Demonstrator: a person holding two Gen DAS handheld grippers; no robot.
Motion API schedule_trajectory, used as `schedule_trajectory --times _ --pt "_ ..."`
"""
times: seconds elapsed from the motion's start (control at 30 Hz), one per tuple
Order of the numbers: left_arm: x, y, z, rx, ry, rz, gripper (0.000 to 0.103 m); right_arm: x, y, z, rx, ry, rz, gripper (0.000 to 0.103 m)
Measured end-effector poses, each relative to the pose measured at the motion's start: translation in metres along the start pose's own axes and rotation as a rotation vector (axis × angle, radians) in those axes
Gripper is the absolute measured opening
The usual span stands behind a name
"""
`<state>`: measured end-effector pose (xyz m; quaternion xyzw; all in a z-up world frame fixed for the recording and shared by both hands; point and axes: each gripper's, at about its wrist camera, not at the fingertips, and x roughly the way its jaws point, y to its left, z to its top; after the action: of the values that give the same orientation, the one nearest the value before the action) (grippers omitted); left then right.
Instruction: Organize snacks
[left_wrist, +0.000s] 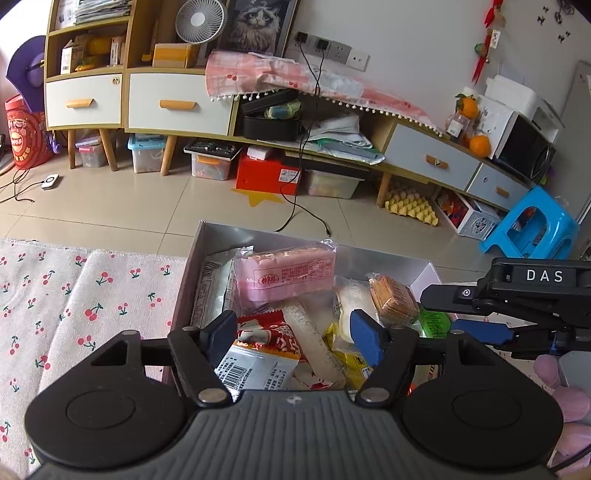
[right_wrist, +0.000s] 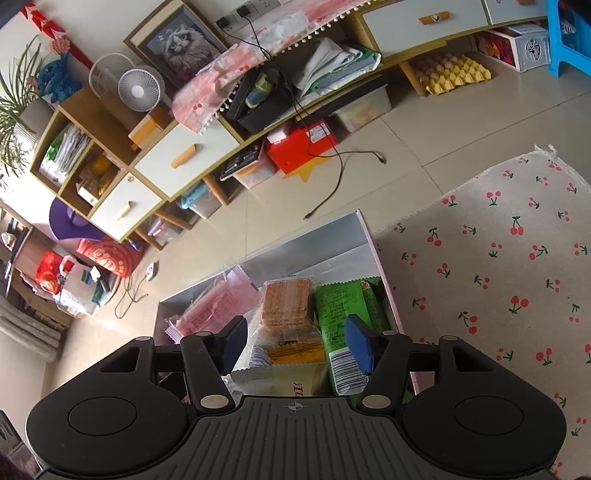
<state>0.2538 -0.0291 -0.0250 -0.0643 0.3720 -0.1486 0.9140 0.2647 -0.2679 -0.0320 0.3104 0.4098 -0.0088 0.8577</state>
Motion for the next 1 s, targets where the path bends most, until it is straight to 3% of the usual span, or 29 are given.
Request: schedule_trajectory --times 0.1,0.2,0.37,0.43,0.73,1.0 --pt "-0.006 -0.003 -0.001 0.012 0.004 0.001 0.068 -0.009 0.0 -0.003 -0.007 -0.002 0.0 0.059" --pt "-0.014 -0.005 -0.004 0.029 0.005 0.008 0.072 -0.021 -0.001 -0.007 -0.013 -0.012 -0.006 0.07" --pt "-0.032 -0.004 -0.013 0.031 0.01 0.017 0.078 -0.043 -0.008 -0.015 -0.017 -0.018 -0.02 0.071" --pt "-0.039 -0.003 -0.017 0.028 0.012 0.024 0.082 -0.052 -0.012 -0.02 -0.015 -0.018 -0.029 0.077" --pt "-0.071 0.001 -0.044 0.031 0.03 0.115 0.098 -0.088 -0.027 -0.057 -0.018 0.005 -0.072 0.082" --pt "-0.095 0.0 -0.068 0.021 0.08 0.189 0.102 -0.117 -0.022 -0.094 -0.07 0.03 -0.091 0.083"
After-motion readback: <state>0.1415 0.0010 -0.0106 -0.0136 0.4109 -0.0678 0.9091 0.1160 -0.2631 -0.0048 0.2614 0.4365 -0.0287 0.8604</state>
